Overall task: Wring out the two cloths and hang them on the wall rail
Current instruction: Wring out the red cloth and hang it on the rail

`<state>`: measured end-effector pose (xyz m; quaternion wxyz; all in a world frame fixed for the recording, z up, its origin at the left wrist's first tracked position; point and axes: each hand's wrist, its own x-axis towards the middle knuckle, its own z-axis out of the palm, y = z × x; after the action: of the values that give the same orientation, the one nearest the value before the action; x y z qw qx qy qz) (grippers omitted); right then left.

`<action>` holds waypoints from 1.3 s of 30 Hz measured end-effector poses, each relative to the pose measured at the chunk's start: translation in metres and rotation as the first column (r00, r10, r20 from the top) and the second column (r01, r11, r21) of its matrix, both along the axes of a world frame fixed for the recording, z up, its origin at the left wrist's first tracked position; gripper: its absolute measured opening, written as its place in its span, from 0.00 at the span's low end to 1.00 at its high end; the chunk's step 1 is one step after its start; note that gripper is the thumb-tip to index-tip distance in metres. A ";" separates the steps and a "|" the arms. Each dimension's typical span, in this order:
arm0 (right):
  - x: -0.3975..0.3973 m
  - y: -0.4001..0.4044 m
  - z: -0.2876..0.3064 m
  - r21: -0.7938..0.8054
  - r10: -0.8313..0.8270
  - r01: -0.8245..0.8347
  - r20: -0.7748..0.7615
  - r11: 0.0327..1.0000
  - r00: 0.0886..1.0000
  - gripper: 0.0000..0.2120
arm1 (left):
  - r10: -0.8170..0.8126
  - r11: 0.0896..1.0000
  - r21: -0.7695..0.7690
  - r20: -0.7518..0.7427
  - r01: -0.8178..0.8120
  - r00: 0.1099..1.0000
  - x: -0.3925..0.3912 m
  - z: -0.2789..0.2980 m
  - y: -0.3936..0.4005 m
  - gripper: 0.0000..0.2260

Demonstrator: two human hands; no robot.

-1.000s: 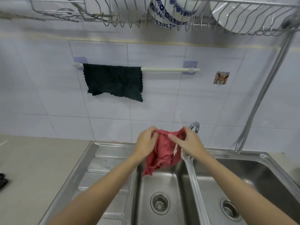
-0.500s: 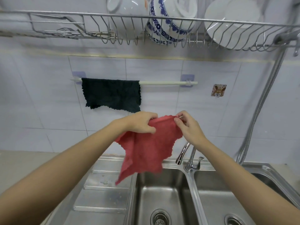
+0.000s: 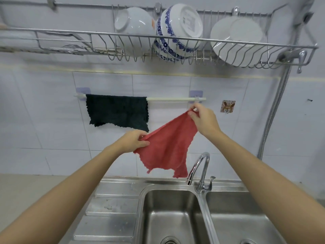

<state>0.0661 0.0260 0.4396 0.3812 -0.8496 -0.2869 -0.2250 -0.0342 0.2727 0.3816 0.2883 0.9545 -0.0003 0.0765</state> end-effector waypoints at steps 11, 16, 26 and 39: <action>0.018 -0.026 0.020 -0.045 0.116 -0.119 -0.066 0.992 0.991 0.04 | -0.263 0.906 -0.391 -0.220 0.162 0.939 -0.022 0.074 0.033 0.12; 0.032 -0.029 0.025 -0.089 0.098 -0.105 -0.079 0.990 0.992 0.04 | -0.205 0.857 -0.501 -0.110 0.124 0.973 -0.016 0.089 0.049 0.11; 0.053 -0.021 0.020 -0.143 0.030 -0.026 0.025 0.989 0.999 0.04 | 0.070 0.980 -0.194 0.159 -0.038 0.985 0.013 0.083 0.055 0.07; 0.129 0.028 0.064 0.100 -0.186 0.173 0.149 0.980 0.971 0.03 | 0.166 0.955 0.129 0.513 -0.267 0.842 0.122 0.131 0.076 0.07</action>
<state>0.1947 0.0540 0.5031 0.3718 -0.8343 -0.2281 -0.3373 0.0873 0.3484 0.5128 0.1728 0.9199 0.0262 0.3511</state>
